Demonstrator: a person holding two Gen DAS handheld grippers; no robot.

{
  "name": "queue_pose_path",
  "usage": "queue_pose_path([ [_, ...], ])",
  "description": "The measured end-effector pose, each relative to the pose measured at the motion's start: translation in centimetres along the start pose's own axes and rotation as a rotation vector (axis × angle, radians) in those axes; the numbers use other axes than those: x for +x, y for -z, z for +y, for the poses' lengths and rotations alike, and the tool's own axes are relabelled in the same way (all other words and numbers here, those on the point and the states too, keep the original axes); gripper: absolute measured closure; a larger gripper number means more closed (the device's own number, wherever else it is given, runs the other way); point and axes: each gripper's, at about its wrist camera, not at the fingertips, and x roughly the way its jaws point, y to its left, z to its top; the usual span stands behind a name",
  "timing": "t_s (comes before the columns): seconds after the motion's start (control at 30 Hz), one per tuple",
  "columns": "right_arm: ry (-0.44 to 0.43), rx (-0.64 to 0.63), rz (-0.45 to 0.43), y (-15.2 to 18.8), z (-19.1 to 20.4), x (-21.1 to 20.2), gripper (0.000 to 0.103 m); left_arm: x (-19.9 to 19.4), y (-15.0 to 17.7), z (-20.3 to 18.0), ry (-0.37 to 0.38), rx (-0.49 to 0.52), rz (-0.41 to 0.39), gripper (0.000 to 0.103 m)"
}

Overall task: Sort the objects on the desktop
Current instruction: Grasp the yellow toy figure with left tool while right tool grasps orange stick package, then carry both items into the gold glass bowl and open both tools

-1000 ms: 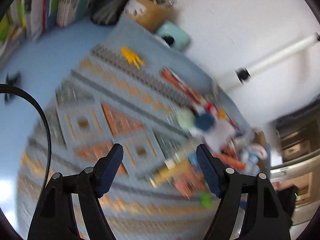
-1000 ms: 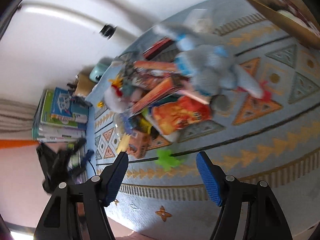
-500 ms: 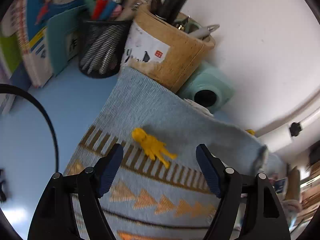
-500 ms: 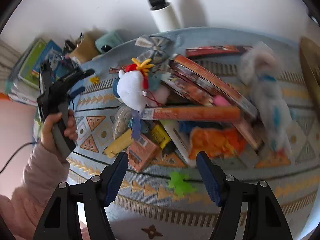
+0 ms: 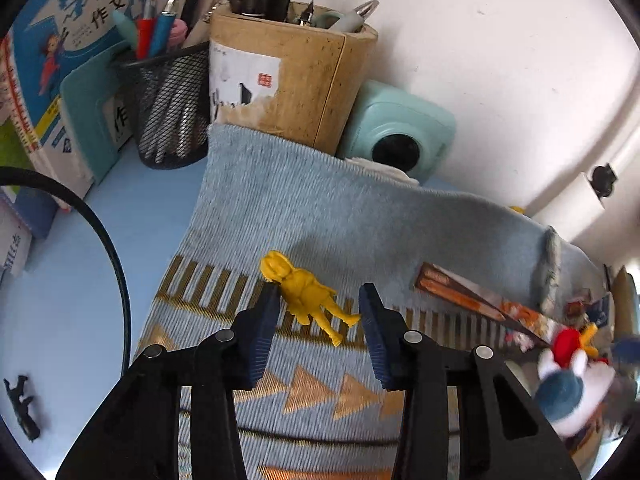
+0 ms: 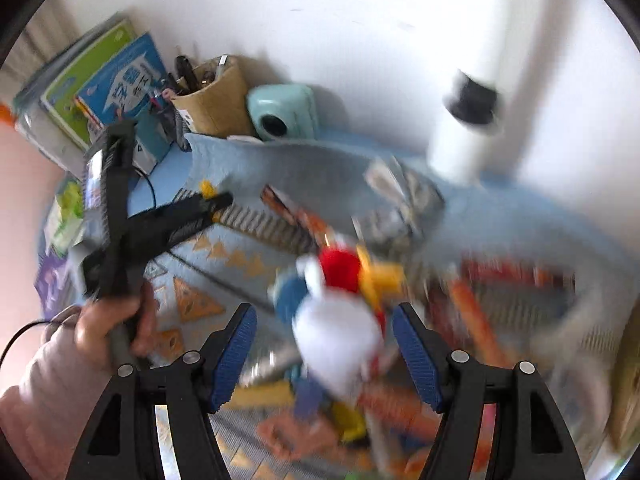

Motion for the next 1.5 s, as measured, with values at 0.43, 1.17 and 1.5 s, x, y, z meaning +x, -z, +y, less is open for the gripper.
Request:
queue_pose_path([
  [0.43, 0.115, -0.236, 0.184, -4.7, 2.6, 9.3, 0.053, -2.2, 0.9, 1.3, 0.033, -0.028, 0.013, 0.065],
  [1.17, -0.232, 0.094, -0.16, 0.2, -1.4, -6.2, 0.086, -7.7, 1.8, -4.1, 0.097, 0.097, -0.026, 0.065],
  [1.5, -0.235, 0.23, -0.163, 8.2, -1.1, -9.7, 0.086, -12.5, 6.1, -8.0, 0.157, 0.205, -0.034, 0.065],
])
